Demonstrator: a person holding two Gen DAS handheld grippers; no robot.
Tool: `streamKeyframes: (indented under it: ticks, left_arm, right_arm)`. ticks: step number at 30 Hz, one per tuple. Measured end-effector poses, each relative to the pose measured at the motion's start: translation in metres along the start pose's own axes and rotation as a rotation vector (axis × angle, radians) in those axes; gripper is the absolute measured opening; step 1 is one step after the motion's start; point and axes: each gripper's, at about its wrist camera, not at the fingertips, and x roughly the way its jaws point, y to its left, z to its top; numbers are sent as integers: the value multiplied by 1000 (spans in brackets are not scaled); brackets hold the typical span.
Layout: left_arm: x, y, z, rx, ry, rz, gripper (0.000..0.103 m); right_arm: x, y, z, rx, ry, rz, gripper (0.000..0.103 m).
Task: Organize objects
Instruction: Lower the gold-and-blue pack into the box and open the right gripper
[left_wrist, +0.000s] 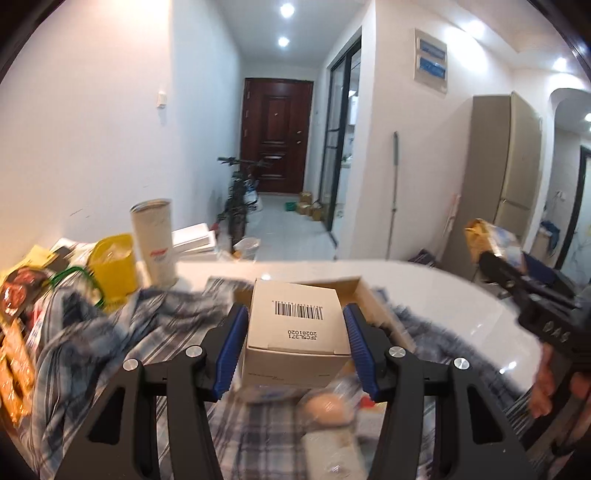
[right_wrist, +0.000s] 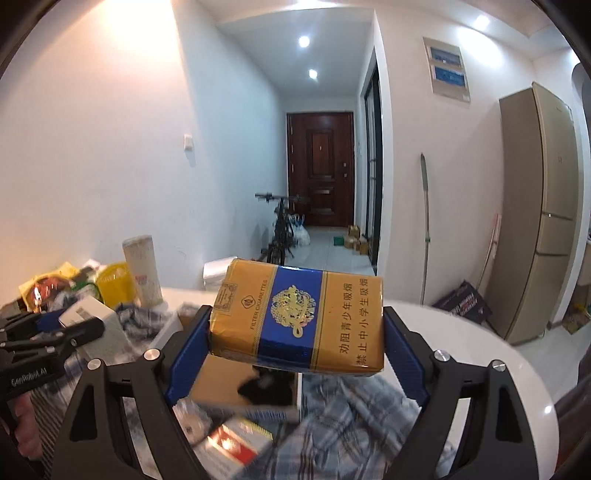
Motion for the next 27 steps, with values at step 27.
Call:
streamKeyframes:
  ticks: [27]
  left_arm:
    - [140, 49, 11, -114, 141, 40, 56]
  right_arm:
    - [195, 39, -32, 12, 461, 113, 86]
